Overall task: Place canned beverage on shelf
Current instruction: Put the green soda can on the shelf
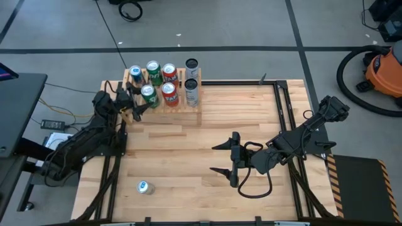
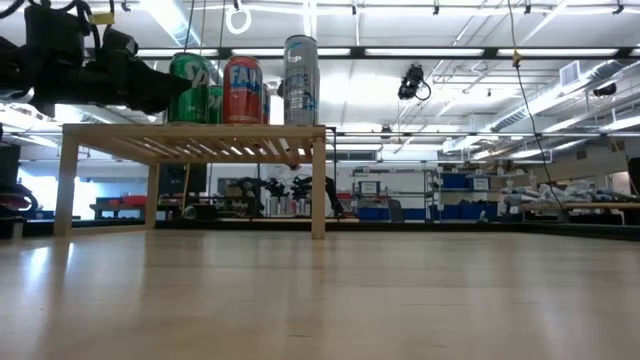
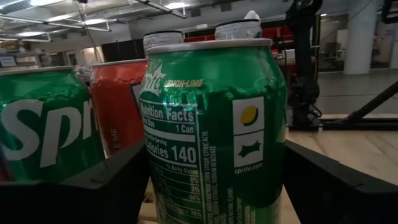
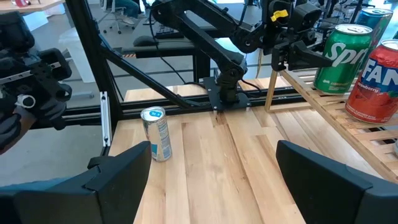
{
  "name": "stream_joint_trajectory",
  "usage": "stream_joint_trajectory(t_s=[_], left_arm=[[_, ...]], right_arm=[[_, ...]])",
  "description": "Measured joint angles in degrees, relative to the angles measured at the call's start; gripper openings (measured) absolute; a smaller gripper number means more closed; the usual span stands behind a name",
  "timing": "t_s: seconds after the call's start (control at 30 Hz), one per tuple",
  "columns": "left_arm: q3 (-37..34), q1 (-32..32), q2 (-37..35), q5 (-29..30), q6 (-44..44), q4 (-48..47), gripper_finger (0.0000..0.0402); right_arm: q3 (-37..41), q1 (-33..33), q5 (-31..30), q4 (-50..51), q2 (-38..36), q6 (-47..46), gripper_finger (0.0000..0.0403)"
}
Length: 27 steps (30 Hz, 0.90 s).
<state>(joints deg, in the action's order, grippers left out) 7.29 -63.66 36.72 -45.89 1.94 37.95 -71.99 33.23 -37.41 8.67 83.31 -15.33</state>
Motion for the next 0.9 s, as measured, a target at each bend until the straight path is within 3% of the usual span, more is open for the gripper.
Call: stream_joint_trajectory(t_s=[0.33,0.9], left_arm=[[0.00,0.02,5.87,-3.03,-1.29,8.13,0.0323],[2.58,-0.70,10.52,-2.62,-0.31,7.11,0.0323]], right_arm=[[0.00,0.02,0.00,0.00,0.00,0.00,0.0355],[0.00,0.00,0.00,0.00,0.00,0.00,0.0355]])
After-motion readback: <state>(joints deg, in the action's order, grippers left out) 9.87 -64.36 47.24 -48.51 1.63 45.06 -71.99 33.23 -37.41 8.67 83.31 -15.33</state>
